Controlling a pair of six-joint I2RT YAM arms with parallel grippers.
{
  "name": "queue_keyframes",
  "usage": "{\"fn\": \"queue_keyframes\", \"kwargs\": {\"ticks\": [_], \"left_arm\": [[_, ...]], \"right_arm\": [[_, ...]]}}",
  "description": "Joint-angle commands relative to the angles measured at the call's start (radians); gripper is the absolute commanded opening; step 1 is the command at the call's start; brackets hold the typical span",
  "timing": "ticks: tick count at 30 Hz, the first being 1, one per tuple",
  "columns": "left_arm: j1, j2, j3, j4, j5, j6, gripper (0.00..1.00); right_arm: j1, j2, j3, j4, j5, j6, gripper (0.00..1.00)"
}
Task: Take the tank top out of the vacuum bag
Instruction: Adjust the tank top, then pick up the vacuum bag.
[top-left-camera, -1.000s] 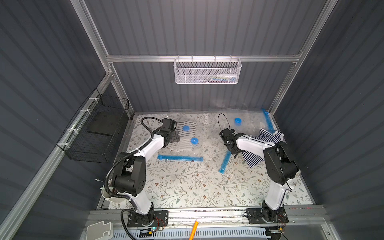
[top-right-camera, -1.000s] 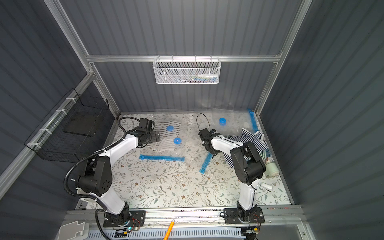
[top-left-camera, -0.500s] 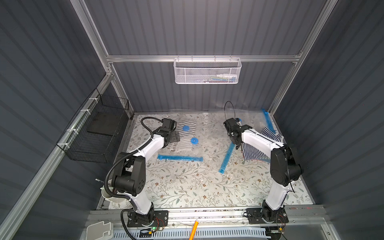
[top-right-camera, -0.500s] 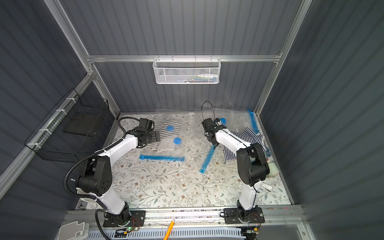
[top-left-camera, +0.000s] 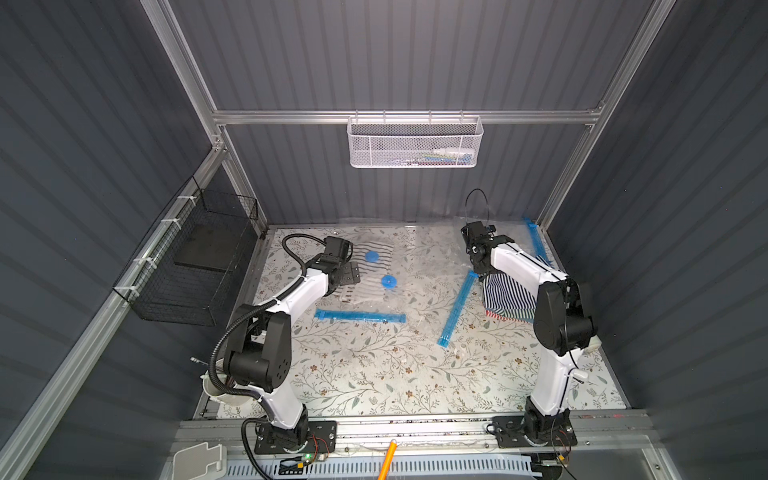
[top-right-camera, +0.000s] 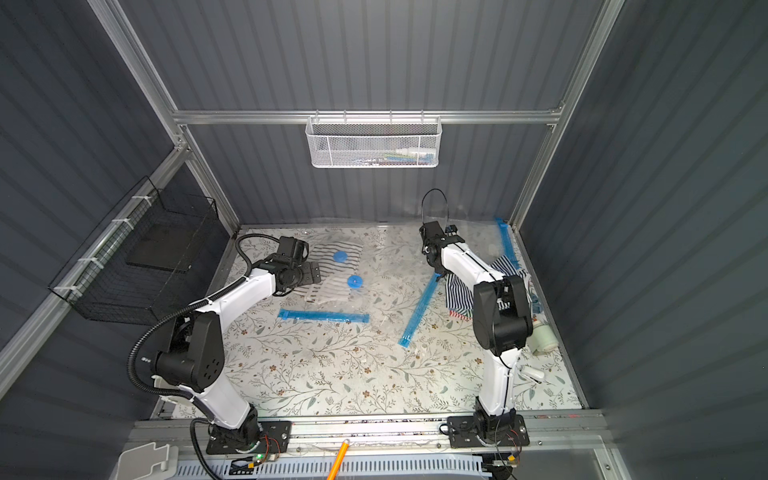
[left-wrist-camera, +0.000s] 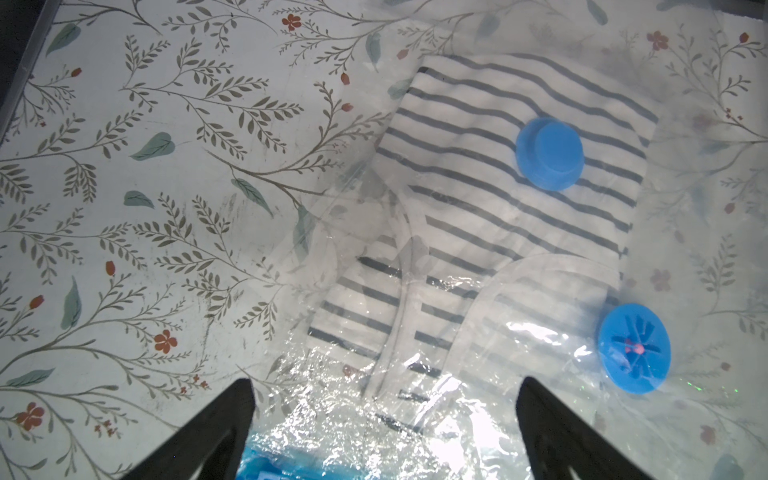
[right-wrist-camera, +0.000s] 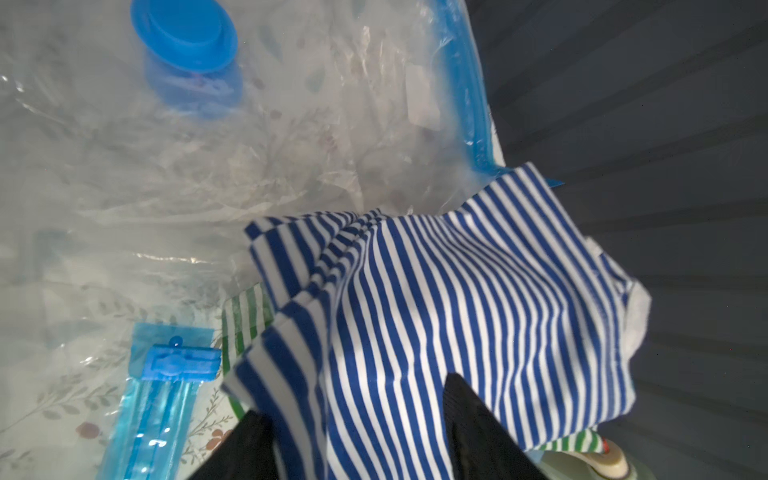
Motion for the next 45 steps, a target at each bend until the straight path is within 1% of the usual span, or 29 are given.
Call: {"fn": "queue_keyframes", "kwargs": {"ticks": [1,2,5,7,10,13,14,17,21,23,25,28,31,34,37,38,40,42,45], "left_arm": [[0.005,0.012,0.014,-0.023,0.009,0.02,1.0],[0.005,0.01,0.014,-0.023,0.008,0.019,1.0],[0.005,0.004,0.017,-0.019,0.0,0.019,1.0],[0.005,-0.003,0.018,-0.021,-0.016,0.024,1.0],[0.005,-0.014,0.018,-0.026,-0.044,0.031,1.0],[0.004,-0.021,0.013,-0.027,-0.056,0.036,1.0],[0.004,-0.021,0.012,-0.027,-0.055,0.036,1.0],[0.002,-0.025,0.014,-0.032,-0.046,0.036,1.0],[-0.008,-0.059,-0.002,-0.026,-0.017,0.029,1.0],[-0.017,-0.072,-0.009,-0.028,0.022,0.026,1.0],[-0.025,-0.087,-0.012,-0.041,0.048,0.019,1.0],[-0.033,-0.131,-0.045,-0.013,0.085,0.014,1.0],[-0.036,-0.182,-0.08,0.015,0.131,0.007,1.0],[-0.04,-0.226,-0.099,0.03,0.162,0.002,1.0],[-0.043,-0.255,-0.118,0.049,0.196,-0.003,1.0],[-0.044,-0.261,-0.122,0.052,0.203,-0.006,1.0],[-0.045,-0.263,-0.124,0.049,0.217,-0.006,1.0],[-0.045,-0.261,-0.124,0.047,0.229,-0.005,1.0],[-0.046,-0.261,-0.124,0.043,0.234,-0.002,1.0]], "right_arm": [[-0.037,-0.08,-0.029,0.01,-0.104,0.015,0.71],[-0.046,-0.108,-0.043,0.03,-0.132,0.005,0.74],[-0.082,-0.186,-0.072,0.07,-0.195,-0.002,0.74],[-0.136,-0.237,-0.103,0.104,-0.305,0.027,0.76],[-0.205,-0.294,-0.165,0.157,-0.4,0.051,0.85],[-0.239,-0.301,-0.174,0.164,-0.445,0.03,0.97],[-0.25,-0.302,-0.175,0.161,-0.472,0.039,0.98],[-0.263,-0.324,-0.199,0.175,-0.53,0.066,0.96],[-0.248,-0.362,-0.27,0.225,-0.759,0.079,0.94],[-0.233,-0.383,-0.32,0.237,-0.829,0.109,0.94],[-0.203,-0.425,-0.411,0.28,-0.883,0.143,0.93],[-0.131,-0.485,-0.531,0.368,-0.904,0.199,0.94],[-0.051,-0.516,-0.595,0.393,-0.874,0.255,0.95],[0.024,-0.563,-0.703,0.507,-0.825,0.346,0.95],[0.089,-0.58,-0.791,0.615,-0.747,0.436,0.97],[0.1,-0.579,-0.808,0.63,-0.716,0.464,0.98],[0.105,-0.573,-0.854,0.694,-0.701,0.529,0.99],[0.108,-0.56,-0.889,0.764,-0.717,0.569,0.99],[0.108,-0.507,-0.9,0.835,-0.759,0.611,0.99]]}}
